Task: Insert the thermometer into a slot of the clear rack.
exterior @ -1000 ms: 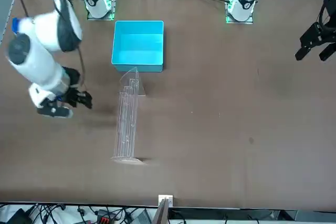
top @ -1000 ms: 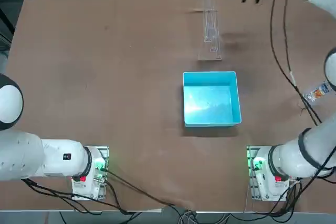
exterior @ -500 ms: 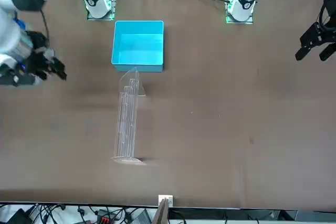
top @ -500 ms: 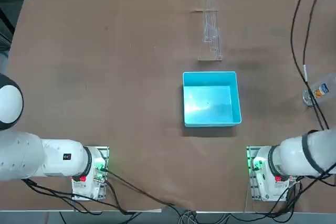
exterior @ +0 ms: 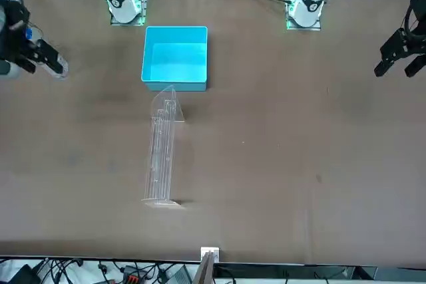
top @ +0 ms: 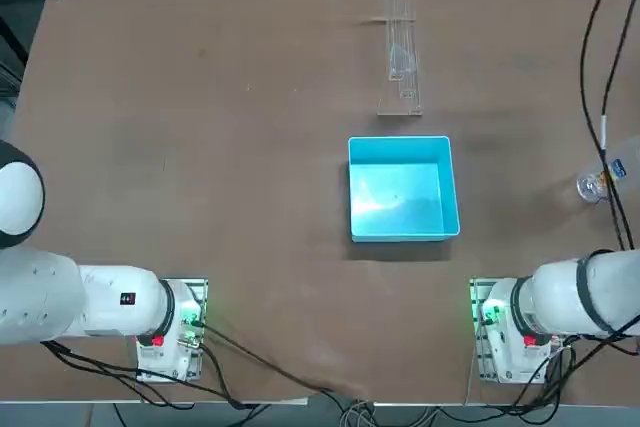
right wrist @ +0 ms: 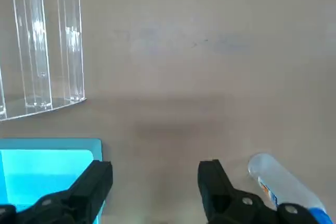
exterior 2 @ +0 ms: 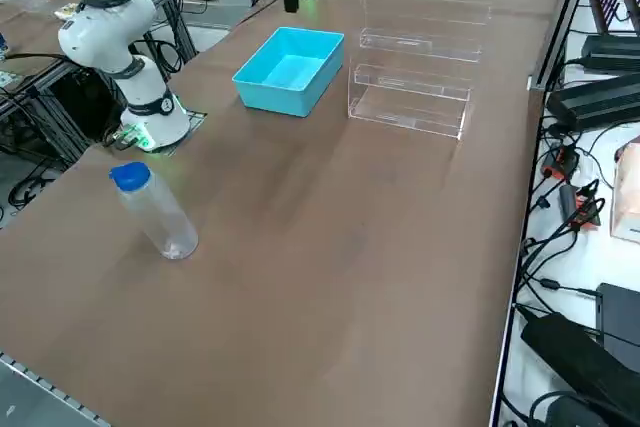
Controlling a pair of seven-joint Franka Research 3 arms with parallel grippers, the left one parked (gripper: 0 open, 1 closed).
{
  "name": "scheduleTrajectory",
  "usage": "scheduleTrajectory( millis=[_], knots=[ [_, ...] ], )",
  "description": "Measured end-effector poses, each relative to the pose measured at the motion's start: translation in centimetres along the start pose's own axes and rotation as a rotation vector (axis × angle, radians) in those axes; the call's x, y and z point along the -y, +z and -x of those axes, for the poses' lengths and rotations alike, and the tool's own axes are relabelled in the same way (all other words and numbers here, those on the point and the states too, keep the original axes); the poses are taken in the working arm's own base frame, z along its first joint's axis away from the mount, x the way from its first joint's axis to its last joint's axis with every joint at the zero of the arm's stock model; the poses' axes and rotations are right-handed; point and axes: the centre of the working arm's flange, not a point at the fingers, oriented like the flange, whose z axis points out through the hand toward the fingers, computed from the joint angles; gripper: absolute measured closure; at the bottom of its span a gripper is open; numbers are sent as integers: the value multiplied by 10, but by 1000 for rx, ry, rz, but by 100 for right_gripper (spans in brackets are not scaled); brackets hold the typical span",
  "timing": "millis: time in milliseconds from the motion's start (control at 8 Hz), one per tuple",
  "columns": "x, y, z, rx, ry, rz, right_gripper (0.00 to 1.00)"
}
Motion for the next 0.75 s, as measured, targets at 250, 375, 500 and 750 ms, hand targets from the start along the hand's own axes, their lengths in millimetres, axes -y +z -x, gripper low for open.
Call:
scheduleTrajectory(
  millis=[250, 375, 500, 750],
  knots=[
    [-3, -4, 6, 4, -9, -17, 0],
    [-7, -5, 7, 5, -2, -38, 0],
    [-14, -6, 8, 3, 10, -54, 0],
    [-20, -6, 9, 1, 19, -64, 0]
  ],
)
